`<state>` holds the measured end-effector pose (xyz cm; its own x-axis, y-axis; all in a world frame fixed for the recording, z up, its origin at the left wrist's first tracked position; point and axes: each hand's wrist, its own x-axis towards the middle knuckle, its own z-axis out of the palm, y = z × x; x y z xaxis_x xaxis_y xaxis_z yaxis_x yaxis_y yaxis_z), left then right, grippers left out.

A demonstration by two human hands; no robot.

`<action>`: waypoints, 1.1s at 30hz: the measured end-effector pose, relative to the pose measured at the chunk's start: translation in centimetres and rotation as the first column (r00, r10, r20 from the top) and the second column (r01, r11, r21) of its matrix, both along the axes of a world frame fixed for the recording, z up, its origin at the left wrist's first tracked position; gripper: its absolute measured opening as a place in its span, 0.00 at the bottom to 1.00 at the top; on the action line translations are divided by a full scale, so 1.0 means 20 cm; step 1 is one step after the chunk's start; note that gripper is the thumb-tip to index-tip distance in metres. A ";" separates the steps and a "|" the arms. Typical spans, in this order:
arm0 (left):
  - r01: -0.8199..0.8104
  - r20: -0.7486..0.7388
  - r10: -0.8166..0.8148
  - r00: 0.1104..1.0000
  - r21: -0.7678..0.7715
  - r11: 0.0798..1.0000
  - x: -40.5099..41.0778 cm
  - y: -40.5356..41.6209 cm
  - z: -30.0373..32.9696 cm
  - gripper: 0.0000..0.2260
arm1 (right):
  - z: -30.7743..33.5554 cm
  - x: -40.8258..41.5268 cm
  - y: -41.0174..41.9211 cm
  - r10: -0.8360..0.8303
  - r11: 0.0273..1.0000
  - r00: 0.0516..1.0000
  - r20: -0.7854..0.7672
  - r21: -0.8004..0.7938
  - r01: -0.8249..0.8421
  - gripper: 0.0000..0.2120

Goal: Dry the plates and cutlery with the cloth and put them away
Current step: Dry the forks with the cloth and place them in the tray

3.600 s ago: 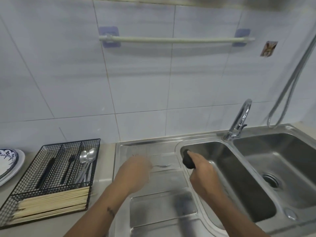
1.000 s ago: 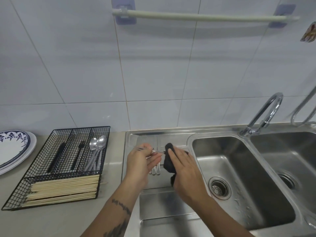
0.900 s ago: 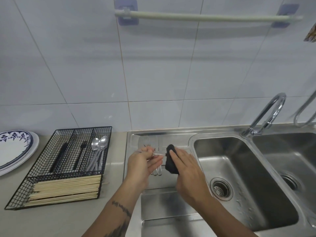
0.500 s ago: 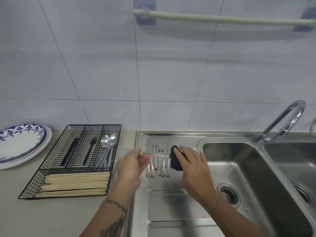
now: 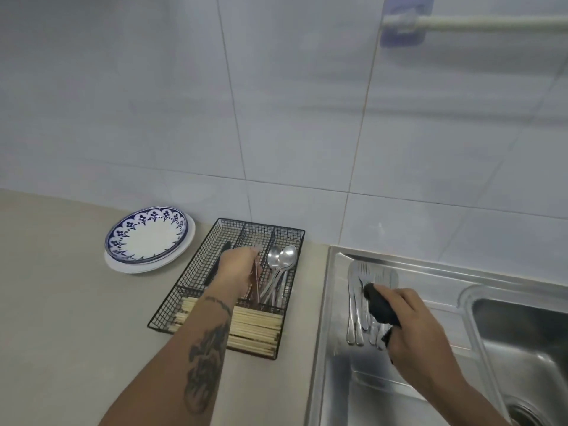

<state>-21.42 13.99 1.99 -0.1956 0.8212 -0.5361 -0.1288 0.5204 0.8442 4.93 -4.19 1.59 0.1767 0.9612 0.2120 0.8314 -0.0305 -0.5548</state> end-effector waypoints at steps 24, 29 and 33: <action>0.771 -0.739 -0.461 0.491 0.122 0.625 0.79 -0.15 -0.33 0.05 | -0.14 0.23 0.00 -0.139 0.990 0.986 -0.095 -0.001 0.139 0.34; 0.771 -0.846 -0.404 0.347 0.012 0.637 1.02 -0.28 -0.50 0.11 | -0.17 0.29 -0.11 -0.148 0.989 0.980 -0.130 -0.027 0.146 0.34; 0.752 -0.878 -0.392 0.275 -0.057 0.656 1.07 -0.26 -0.52 0.16 | -0.20 0.36 -0.18 -0.210 0.977 0.966 -0.149 -0.064 0.203 0.33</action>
<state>0.04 8.76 -8.33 0.2431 0.9613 -0.1298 0.8616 -0.1525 0.4841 12.22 -7.73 -2.32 0.3990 0.9089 0.1209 0.7091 -0.2223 -0.6692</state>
